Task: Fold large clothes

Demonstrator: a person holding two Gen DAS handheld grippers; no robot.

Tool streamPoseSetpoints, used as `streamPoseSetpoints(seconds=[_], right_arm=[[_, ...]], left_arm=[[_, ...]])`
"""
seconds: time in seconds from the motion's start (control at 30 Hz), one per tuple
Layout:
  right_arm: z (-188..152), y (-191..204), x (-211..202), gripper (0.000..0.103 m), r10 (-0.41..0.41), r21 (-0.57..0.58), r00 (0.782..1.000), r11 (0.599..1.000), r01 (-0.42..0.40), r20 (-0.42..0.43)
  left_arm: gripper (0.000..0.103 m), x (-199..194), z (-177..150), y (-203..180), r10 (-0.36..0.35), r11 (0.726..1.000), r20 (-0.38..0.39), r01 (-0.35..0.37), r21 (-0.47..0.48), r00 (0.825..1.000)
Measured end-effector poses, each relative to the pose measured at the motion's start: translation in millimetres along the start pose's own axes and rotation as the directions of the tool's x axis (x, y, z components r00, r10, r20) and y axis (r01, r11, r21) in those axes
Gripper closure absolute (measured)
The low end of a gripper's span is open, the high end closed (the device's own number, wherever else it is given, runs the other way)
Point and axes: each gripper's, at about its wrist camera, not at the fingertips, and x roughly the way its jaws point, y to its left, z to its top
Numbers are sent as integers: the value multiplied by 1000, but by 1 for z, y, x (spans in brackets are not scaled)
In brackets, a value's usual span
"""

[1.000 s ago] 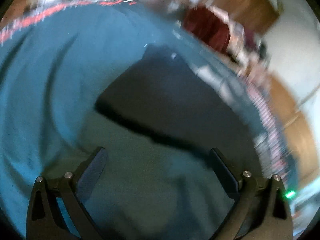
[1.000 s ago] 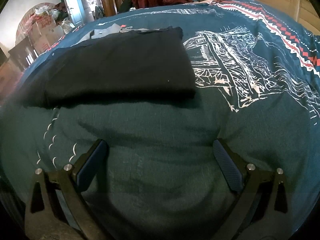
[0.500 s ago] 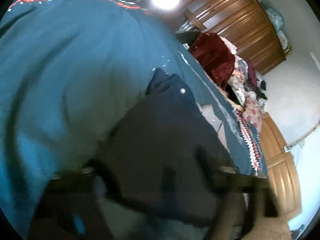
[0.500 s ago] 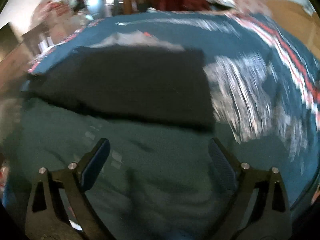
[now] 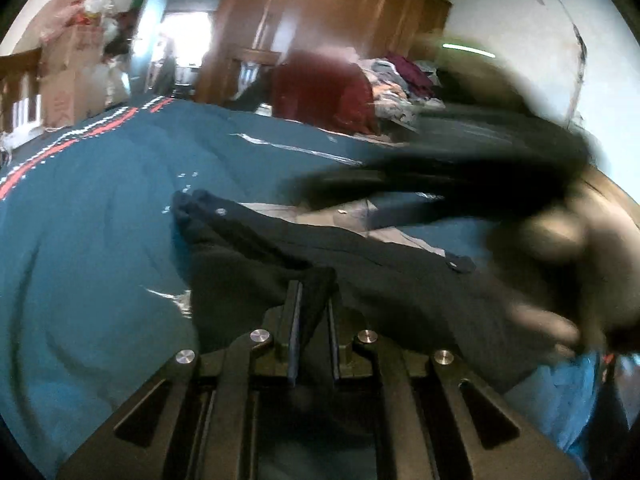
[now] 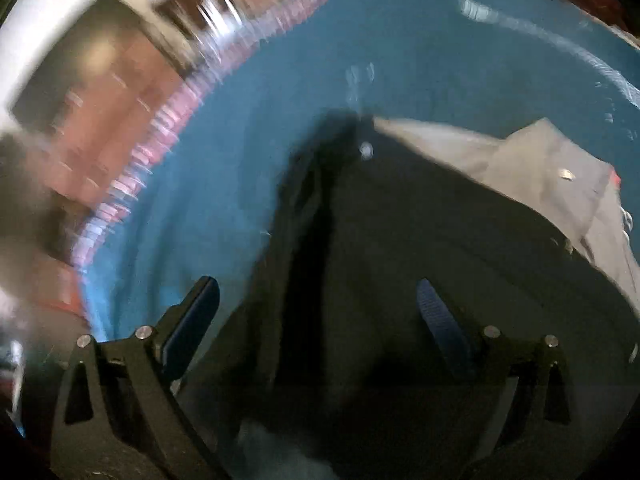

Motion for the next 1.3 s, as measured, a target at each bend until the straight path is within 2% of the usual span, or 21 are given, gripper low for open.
streamPoseSetpoints(seconds=[0.07,0.17,0.3,0.37,0.43,0.63,0.8,0.87,0.93,1.0,1.03,1.07,1.1,1.13,1.17,1.23,1.3], right_arm=[[23,17,36,9,-42,-57,994,998,37,-98],[40,31,65,9,-99,-104,984,991,84,-151],[52,44,102,15,-170,-138,951,981,137,-259],[55,48,103,16,-172,-140,951,980,140,-255],[60,52,98,16,-157,-132,959,983,129,-234],[56,48,81,15,-96,-73,976,994,83,-195],[60,52,65,15,-88,-45,979,996,81,-184],[60,47,55,15,-80,-29,982,997,76,-173],[60,45,52,15,-71,-13,982,997,70,-173],[59,43,50,15,-73,-9,982,997,72,-176],[60,43,50,15,-70,-3,982,997,71,-177],[61,42,49,15,-64,4,982,998,66,-178],[63,43,49,15,-59,12,982,998,62,-180],[66,47,51,15,-63,9,981,998,65,-182],[67,48,50,15,-71,1,980,997,73,-184],[69,55,52,15,-91,-32,976,996,86,-197],[69,59,56,15,-122,-60,969,992,112,-214]], left_arm=[[93,1,-1,10,-9,999,1,9,-38,1000],[93,5,-4,26,-18,994,-4,18,-110,1000],[90,6,-18,48,-24,980,-23,19,-198,999],[79,3,-26,63,-35,963,-29,26,-269,999],[74,-3,-32,76,-39,944,-15,32,-330,999],[58,-9,-49,120,-67,852,21,68,-520,998],[51,-5,-54,124,-81,843,19,79,-532,997],[43,-5,-53,123,-79,847,28,82,-525,996],[42,-2,-53,122,-81,843,40,90,-530,996],[50,4,-50,136,-97,805,65,117,-581,993],[71,6,-50,143,-118,787,79,142,-600,990],[96,9,-47,145,-134,784,75,152,-602,988],[98,11,-42,145,-148,795,71,161,-584,986],[99,10,-34,136,-155,828,76,171,-534,985],[99,7,-25,121,-155,873,76,172,-456,985],[99,4,-14,93,-148,927,74,164,-338,986],[99,6,-11,78,-145,942,68,159,-296,987]])
